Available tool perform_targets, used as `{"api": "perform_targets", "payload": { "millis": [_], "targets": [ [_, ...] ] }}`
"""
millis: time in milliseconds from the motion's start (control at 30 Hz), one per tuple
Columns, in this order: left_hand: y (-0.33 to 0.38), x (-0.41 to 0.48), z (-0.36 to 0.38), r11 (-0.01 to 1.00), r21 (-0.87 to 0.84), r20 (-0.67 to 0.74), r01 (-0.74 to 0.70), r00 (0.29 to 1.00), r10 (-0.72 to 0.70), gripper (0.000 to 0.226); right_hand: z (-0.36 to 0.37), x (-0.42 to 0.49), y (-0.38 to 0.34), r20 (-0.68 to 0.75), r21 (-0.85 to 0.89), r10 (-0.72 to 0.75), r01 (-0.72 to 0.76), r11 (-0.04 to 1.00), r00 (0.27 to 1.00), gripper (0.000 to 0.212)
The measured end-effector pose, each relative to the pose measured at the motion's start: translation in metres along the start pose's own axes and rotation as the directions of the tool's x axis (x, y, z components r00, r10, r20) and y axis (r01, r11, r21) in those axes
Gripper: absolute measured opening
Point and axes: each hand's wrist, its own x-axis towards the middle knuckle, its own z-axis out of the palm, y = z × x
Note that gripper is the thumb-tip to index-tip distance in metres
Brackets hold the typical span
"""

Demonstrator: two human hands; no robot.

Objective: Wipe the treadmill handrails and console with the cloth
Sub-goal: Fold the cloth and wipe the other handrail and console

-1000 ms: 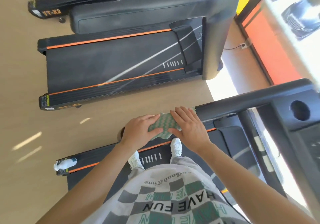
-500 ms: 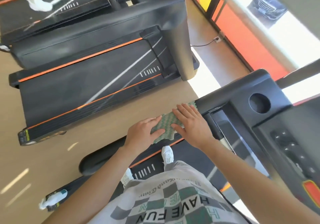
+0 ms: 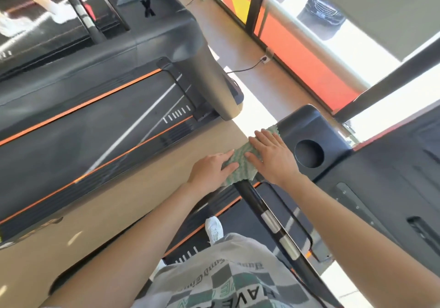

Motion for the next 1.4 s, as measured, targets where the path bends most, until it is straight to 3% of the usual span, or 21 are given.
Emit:
{"api": "perform_targets", "payload": {
  "millis": [167,300,433,567,733,800,900,967,1067,1133,1233,1400],
  "targets": [
    [0.01,0.036,-0.001,0.983,-0.171,0.112,0.063,0.993,-0.044,0.051,-0.014,0.03,0.028,0.048,-0.031,0.025,-0.024,0.999,0.999,0.064],
    [-0.002,0.043,-0.003,0.924,-0.363,0.144,0.119,0.987,-0.07,0.042,-0.032,0.058,0.034,0.293,-0.06,-0.005,0.024,0.998,0.956,0.057],
    [-0.019,0.04,-0.011,0.905,-0.408,0.032,0.124,0.992,-0.121,0.014,-0.044,0.086,0.029,0.491,0.123,-0.048,-0.015,0.992,0.87,0.031],
    [-0.035,0.037,-0.024,0.906,-0.401,-0.101,0.138,0.976,-0.193,0.008,-0.04,0.112,0.017,0.401,0.275,-0.17,0.059,0.96,0.9,0.007],
    [-0.038,0.036,-0.043,0.923,-0.365,-0.316,0.118,0.917,-0.243,0.019,-0.048,0.134,0.003,0.196,0.349,-0.167,0.09,0.933,0.966,0.018],
    [-0.035,0.033,-0.044,0.925,-0.359,-0.266,0.122,0.937,-0.227,0.023,-0.052,0.135,0.002,0.225,0.322,-0.193,0.114,0.94,0.955,0.017],
    [-0.034,0.023,-0.03,0.923,-0.361,-0.052,0.134,0.985,-0.163,0.022,-0.062,0.123,0.007,0.532,0.223,-0.185,0.074,0.972,0.826,0.013],
    [-0.036,0.016,-0.016,0.899,-0.412,0.066,0.148,0.989,-0.132,0.018,-0.064,0.113,0.012,0.653,0.216,-0.137,-0.01,0.976,0.745,0.038],
    [-0.039,0.017,-0.006,0.827,-0.536,0.051,0.17,0.984,-0.169,0.015,-0.058,0.113,0.014,0.598,0.268,-0.054,-0.136,0.954,0.8,0.047],
    [-0.039,0.024,-0.007,0.779,-0.599,0.021,0.182,0.977,-0.212,0.021,-0.051,0.121,0.011,0.568,0.238,-0.044,-0.114,0.965,0.822,0.05],
    [-0.041,0.036,-0.005,0.753,-0.62,0.061,0.222,0.97,-0.235,0.015,-0.036,0.131,0.001,0.622,0.131,-0.041,-0.053,0.99,0.782,0.052],
    [-0.046,0.042,0.0,0.732,-0.627,0.179,0.266,0.964,-0.197,0.015,-0.025,0.137,-0.005,0.734,0.164,-0.119,-0.004,0.986,0.669,0.018]
  ]
}}
